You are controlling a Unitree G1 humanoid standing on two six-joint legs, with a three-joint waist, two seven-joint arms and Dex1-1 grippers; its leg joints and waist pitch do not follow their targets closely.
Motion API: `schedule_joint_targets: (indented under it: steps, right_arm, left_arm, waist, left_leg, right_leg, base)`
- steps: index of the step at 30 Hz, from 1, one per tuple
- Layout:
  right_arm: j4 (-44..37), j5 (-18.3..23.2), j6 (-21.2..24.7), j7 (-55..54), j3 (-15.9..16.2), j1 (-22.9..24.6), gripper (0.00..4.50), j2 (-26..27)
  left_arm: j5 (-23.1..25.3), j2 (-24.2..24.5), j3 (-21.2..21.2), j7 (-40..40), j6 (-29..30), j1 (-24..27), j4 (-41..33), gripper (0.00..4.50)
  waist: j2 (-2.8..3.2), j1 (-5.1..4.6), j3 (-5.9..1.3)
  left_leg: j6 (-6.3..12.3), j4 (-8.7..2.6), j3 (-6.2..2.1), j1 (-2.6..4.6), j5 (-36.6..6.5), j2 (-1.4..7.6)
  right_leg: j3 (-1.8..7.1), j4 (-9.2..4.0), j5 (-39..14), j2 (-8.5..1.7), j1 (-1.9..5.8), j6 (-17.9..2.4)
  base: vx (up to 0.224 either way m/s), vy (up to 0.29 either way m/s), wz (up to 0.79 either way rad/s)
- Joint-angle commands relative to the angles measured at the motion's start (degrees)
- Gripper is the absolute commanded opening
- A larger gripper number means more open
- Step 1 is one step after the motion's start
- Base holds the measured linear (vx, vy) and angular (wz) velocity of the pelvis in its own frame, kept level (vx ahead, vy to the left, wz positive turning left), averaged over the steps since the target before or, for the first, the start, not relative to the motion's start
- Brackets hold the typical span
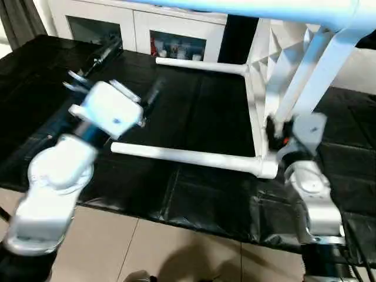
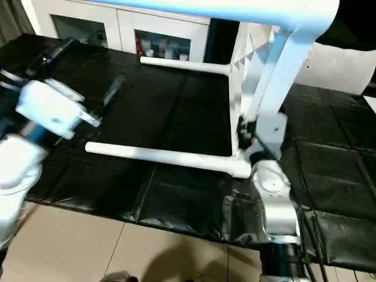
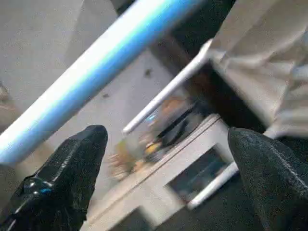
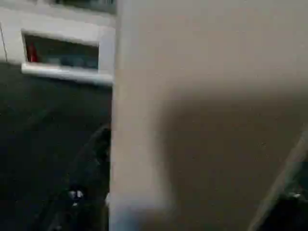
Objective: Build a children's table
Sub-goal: Flip table
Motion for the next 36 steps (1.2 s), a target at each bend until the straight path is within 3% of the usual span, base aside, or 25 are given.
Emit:
schedule_joint_targets:
  steps: [1, 4, 5, 9, 11, 13, 18, 24, 25, 29, 30, 31, 32, 36]
  right_arm:
    - [1.45, -0.52, 0.59, 0.24, -0.06, -1.22, 3.23, -0.50]
    - [4.87, -1.01, -0.05, 0.49, 0.35, -2.89, 3.23, -0.89]
    - [5.62, -0.95, -0.34, 0.49, 0.39, -3.28, 2.97, -0.87]
    - [8.80, -0.75, -0.82, -0.39, 0.47, -6.05, 2.75, -0.35]
    - [8.86, -0.74, -0.83, -0.42, 0.48, -6.13, 2.48, -0.34]
    - [9.75, -0.64, -1.27, -0.50, 0.44, -7.15, 2.31, -0.06]
    - [11.43, -0.42, -3.04, 0.07, 0.41, -7.99, 2.04, -0.05]
    - [11.51, -1.25, -4.26, 0.68, 1.35, -8.44, 1.99, -0.68]
    - [11.30, -1.39, -4.30, 0.74, 1.48, -8.46, 1.99, -0.70]
    - [11.31, -1.62, -4.90, 0.69, 1.73, -8.38, 1.99, -0.84]
    - [11.29, -1.75, -5.29, 0.69, 1.88, -8.30, 1.99, -0.99]
    - [11.29, -1.75, -5.29, 0.69, 1.88, -8.30, 1.99, -0.99]
    - [10.84, -1.92, -5.40, 0.75, 2.02, -8.08, 1.99, -1.12]
    - [8.41, -3.12, -5.31, 1.69, 3.09, -7.38, 1.99, -2.35]
  left_arm:
    - [3.51, 0.67, -0.97, 1.72, -1.56, -1.41, 1.62, 4.50]
    - [7.90, 1.51, -1.00, 3.84, -5.60, -5.10, 6.47, 4.50]
    - [8.42, 1.60, -0.94, 4.15, -6.36, -5.87, 7.42, 4.50]
    - [8.91, 0.75, -0.28, 7.44, -11.95, -10.12, 11.44, 4.50]
    - [8.90, 0.73, -0.28, 7.49, -12.12, -10.25, 11.52, 4.50]
    - [11.31, 1.28, -1.51, 10.27, -15.43, -13.18, 14.36, 4.50]
    - [14.87, 1.45, -3.02, 11.65, -19.89, -18.64, 20.99, 4.50]
    - [21.41, 1.93, -6.29, 14.12, -19.88, -25.82, 31.02, 4.50]
    - [21.26, 1.35, -7.32, 12.68, -19.78, -27.89, 35.22, 4.50]
    - [20.73, 0.22, -7.23, 12.61, -20.57, -29.98, 39.71, 4.14]
    - [21.24, -0.11, -7.22, 13.28, -20.68, -30.99, 41.48, 4.14]
    - [21.24, -0.11, -7.22, 13.28, -20.68, -30.99, 41.48, 3.93]
    - [20.82, -0.42, -6.96, 13.07, -20.17, -31.71, 42.28, 3.93]
    - [19.58, -1.65, -5.99, 14.87, -19.82, -34.44, 45.31, 3.67]
  waist:
    - [0.69, -0.17, -3.54]
    - [0.36, -0.10, -3.64]
    - [0.54, -0.02, -3.64]
    - [0.52, -0.06, -3.72]
    - [0.35, -0.07, -3.82]
    - [0.01, -0.07, -3.86]
    - [-0.02, -0.09, -3.79]
    - [0.00, -0.20, -4.00]
    - [0.07, -0.04, -4.21]
    - [0.51, -0.02, -4.42]
    - [0.30, -0.07, -4.48]
    - [0.33, 0.12, -4.40]
    - [0.96, 0.25, -4.37]
    - [0.86, 0.28, -4.28]
  left_leg:
    - [-3.28, -5.69, -3.80, 0.57, -10.75, 7.34]
    - [-3.20, -5.69, -3.79, 0.60, -10.00, 7.43]
    - [-3.16, -5.63, -3.78, 0.68, -9.86, 7.36]
    - [-3.41, -5.62, -3.79, 0.68, -10.44, 7.30]
    - [-3.43, -5.61, -3.91, 0.42, -10.08, 7.44]
    - [-2.91, -5.45, -3.75, 0.43, -8.99, 7.34]
    - [-3.07, -5.52, -3.80, 0.63, -10.17, 7.44]
    - [-3.04, -5.42, -3.73, 0.52, -8.90, 7.29]
    - [-2.77, -5.31, -3.78, 0.47, -7.36, 7.30]
    - [-2.33, -5.12, -3.75, 0.12, -4.76, 7.30]
    - [-2.15, -5.03, -3.64, 0.14, -4.70, 7.37]
    - [-1.82, -4.96, -3.52, 0.26, -4.99, 7.28]
    - [-1.92, -4.97, -3.62, 0.17, -5.26, 7.30]
    - [-2.63, -5.19, -3.77, 0.29, -7.60, 7.56]
  right_leg:
    - [5.25, -4.56, -13.71, -7.50, 2.51, -7.14]
    - [5.13, -4.45, -12.64, -7.59, 2.59, -7.89]
    - [5.12, -4.39, -12.38, -7.59, 2.44, -8.06]
    - [5.02, -4.36, -12.29, -7.64, 2.39, -8.69]
    - [5.07, -4.26, -12.20, -7.99, 2.74, -8.74]
    - [5.05, -4.18, -11.58, -7.88, 2.61, -8.81]
    - [5.02, -4.49, -14.44, -7.99, 2.34, -7.77]
    - [5.05, -4.30, -12.36, -7.86, 2.31, -7.81]
    - [5.05, -4.00, -10.44, -7.94, 2.45, -8.00]
    - [4.95, -3.52, -4.97, -8.03, 2.58, -9.66]
    - [4.94, -3.47, -4.20, -8.07, 2.64, -10.33]
    - [4.94, -3.66, -4.61, -8.08, 2.56, -10.68]
    - [4.98, -3.59, -4.88, -8.17, 2.64, -10.83]
    - [4.95, -3.87, -6.58, -8.10, 2.58, -10.72]
  base:
    - [0.000, 0.000, 0.00]
    - [0.000, 0.000, 0.00]
    - [0.000, 0.000, 0.00]
    - [0.000, 0.000, 0.00]
    - [0.000, 0.000, 0.00]
    - [0.000, 0.000, 0.00]
    - [0.000, 0.000, 0.00]
    - [0.000, 0.000, 0.00]
    - [0.000, 0.000, 0.00]
    - [0.000, 0.000, 0.00]
    - [0.000, 0.000, 0.00]
    - [0.000, 0.000, 0.00]
    - [0.000, 0.000, 0.00]
    - [0.000, 0.000, 0.00]
